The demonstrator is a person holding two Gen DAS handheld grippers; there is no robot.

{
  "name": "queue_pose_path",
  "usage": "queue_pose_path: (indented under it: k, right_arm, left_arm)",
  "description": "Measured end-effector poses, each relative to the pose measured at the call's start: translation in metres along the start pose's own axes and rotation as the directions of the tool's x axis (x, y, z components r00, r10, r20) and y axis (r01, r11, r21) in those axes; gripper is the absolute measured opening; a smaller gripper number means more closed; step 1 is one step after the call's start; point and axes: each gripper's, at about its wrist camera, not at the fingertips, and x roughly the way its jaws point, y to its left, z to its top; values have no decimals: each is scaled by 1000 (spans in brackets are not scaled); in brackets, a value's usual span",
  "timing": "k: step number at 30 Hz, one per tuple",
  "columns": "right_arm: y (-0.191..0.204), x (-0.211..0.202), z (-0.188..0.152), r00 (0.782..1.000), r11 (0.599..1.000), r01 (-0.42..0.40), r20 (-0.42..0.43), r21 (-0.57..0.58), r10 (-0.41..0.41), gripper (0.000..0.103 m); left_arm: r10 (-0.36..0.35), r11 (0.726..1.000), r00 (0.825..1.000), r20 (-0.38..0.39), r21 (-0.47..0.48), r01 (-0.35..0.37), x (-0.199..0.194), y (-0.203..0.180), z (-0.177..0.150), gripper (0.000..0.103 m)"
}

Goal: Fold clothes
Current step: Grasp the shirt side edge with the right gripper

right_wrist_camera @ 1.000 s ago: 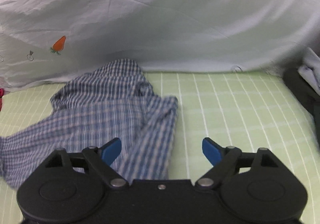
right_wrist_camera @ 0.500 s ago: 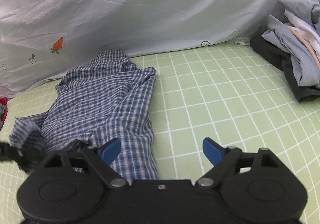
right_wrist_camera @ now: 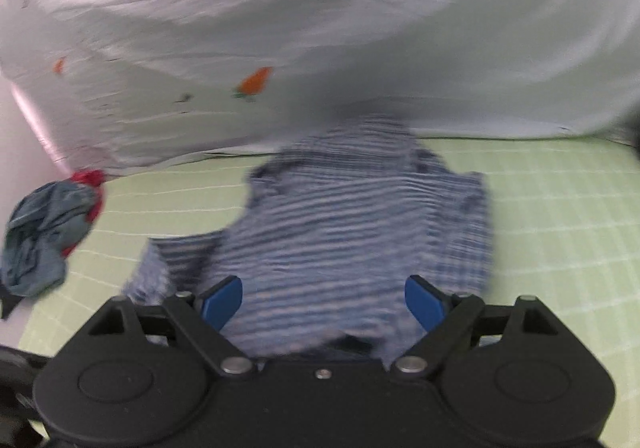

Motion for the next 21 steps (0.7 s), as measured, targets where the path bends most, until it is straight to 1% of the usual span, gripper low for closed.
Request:
queue_pose_path:
  k: [5,9,12,14,15,17,18,20,21]
  right_arm:
    - [27,13,8,993,993,-118,-18,23,119,86]
    - [34,19,7,984,985,-168,-46,39,170,83]
    - [31,23,2,978,980,-190,-82,54,194,76]
    - [28,27,-2,970,975,-208,-112,73,215,65]
    - [27,29,-4,966,973,-216,-126,83,226,62]
    - [28,31,-10,961,970,-221,-145,96,234,54]
    - [26,32,-12,959,968,-227,-152,106,241,53]
    - [21,31,-16,951,961,-242,-161,134,262,48]
    - [21,32,-17,948,958,-248,-168,146,271,47]
  left_arm:
    - [-11,1000,1000,-17,-9,10,7,3,2,50]
    - [-17,1000,999,-32,-2,17,13,1,3,51]
    - [-17,1000,999,-43,6,17,17,0,2,51]
    - [-16,1000,999,-50,12,16,19,-1,2,51]
    - [-15,1000,998,-53,13,16,20,-2,1,51]
    - [-12,1000,998,-59,12,13,22,-2,2,51]
    - [-11,1000,998,-61,11,12,23,-2,2,51]
    - [-9,1000,998,-66,9,10,25,-2,3,51]
    - [-11,1000,997,-70,8,11,25,-2,2,51]
